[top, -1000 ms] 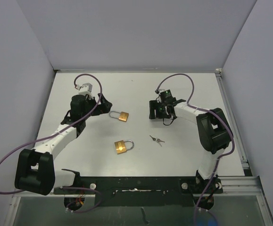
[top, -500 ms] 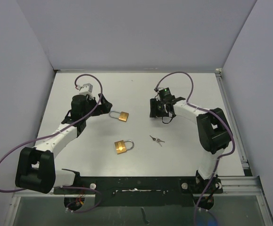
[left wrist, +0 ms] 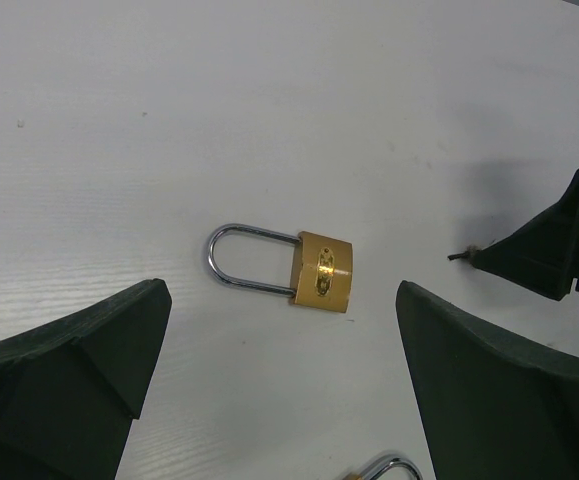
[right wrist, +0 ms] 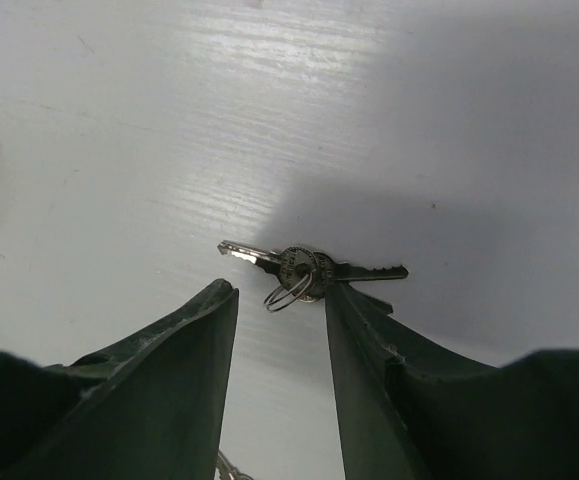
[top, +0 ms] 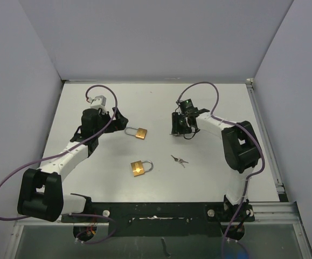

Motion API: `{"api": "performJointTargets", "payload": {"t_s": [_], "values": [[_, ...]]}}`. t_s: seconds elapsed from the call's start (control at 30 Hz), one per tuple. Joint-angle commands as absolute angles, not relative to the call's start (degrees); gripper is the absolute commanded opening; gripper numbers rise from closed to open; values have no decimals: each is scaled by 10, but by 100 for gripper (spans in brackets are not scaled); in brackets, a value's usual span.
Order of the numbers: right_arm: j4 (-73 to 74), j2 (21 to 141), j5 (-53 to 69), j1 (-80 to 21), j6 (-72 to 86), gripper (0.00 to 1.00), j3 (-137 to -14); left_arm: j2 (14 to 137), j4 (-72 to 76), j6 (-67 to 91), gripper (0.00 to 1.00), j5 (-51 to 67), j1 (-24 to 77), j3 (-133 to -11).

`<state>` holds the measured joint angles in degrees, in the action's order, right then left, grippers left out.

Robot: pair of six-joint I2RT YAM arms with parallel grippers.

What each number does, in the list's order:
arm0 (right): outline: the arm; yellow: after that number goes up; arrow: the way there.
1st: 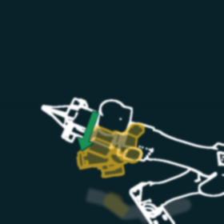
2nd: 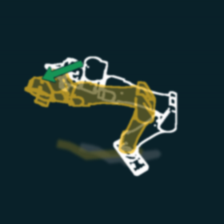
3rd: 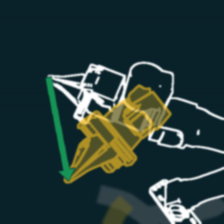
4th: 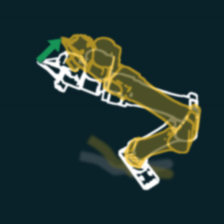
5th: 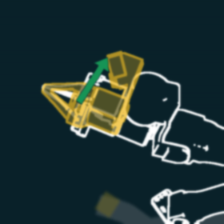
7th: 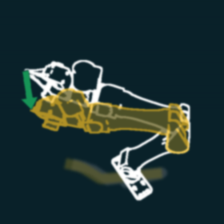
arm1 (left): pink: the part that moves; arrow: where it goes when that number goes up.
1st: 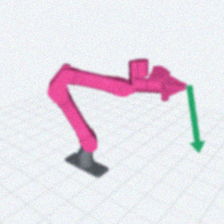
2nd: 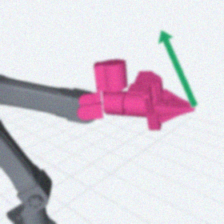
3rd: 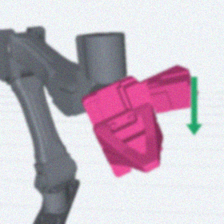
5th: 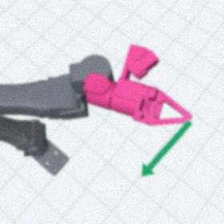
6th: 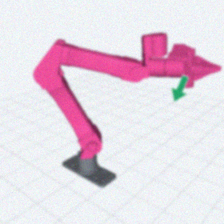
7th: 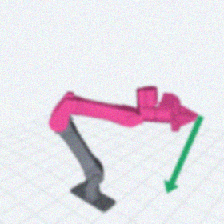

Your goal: Unlock with the key

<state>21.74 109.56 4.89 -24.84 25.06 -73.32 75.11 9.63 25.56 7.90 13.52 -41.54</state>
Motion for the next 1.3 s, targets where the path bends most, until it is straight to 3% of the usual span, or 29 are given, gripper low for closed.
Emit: {"api": "performJointTargets", "payload": {"t_s": [0.0,0.2,0.93,1.13,1.27], "values": [[231,1095,40,-253,260,42,-757,742,121,245,98,75,137,-437],[233,1100,38,-253,260,40,-758,743,121,243,98,74,136,-436],[244,1107,14,-250,253,6,-757,749,125,244,98,79,131,-435],[244,1105,4,-248,243,4,-755,754,128,245,98,85,132,-436],[249,1106,-2,-247,237,17,-758,756,129,246,98,86,131,-437]]}}
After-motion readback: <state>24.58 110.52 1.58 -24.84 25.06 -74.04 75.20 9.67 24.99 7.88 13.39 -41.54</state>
